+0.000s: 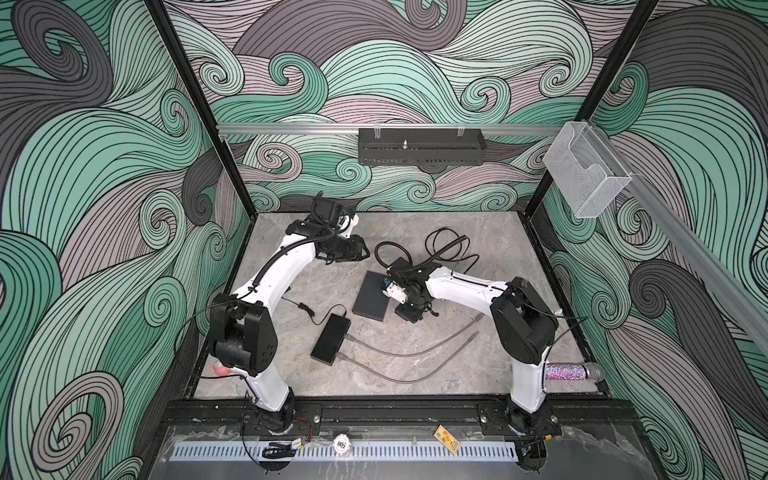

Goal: Insert the plug into the switch port
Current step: 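Raise the left gripper off the switch box while the right gripper draws back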

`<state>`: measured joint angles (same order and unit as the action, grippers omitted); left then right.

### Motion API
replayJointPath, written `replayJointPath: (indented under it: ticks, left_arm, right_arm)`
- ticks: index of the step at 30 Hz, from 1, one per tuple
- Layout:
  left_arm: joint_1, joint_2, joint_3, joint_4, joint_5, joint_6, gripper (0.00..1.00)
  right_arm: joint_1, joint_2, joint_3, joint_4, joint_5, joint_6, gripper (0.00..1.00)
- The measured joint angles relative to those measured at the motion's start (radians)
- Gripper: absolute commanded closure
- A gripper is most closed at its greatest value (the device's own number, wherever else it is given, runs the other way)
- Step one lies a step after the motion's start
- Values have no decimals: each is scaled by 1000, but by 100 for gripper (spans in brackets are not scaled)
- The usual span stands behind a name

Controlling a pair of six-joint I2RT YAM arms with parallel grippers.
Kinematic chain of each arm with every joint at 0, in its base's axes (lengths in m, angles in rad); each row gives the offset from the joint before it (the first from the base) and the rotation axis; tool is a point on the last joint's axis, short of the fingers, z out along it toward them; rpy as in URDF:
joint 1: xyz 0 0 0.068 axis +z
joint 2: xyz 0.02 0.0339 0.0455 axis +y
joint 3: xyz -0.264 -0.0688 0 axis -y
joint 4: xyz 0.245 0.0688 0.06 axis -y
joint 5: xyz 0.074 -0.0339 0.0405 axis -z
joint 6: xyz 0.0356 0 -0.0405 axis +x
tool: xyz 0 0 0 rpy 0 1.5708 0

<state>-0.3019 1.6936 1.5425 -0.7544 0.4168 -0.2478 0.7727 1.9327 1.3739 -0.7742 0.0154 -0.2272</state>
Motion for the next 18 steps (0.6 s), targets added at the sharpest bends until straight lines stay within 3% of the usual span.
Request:
replayJointPath:
  ticks: [10,16,18]
  left_arm:
    - [3,0,0,0,0,0,52]
    - [3,1,0,0,0,0,52]
    - [3,3,0,0,0,0,52]
  right_arm:
    - [-47,-285,15,13,-131,53,69]
    - [-156,-309,74,23,-282,128,69]
    - [-175,-303,88,19,-301,138,65]
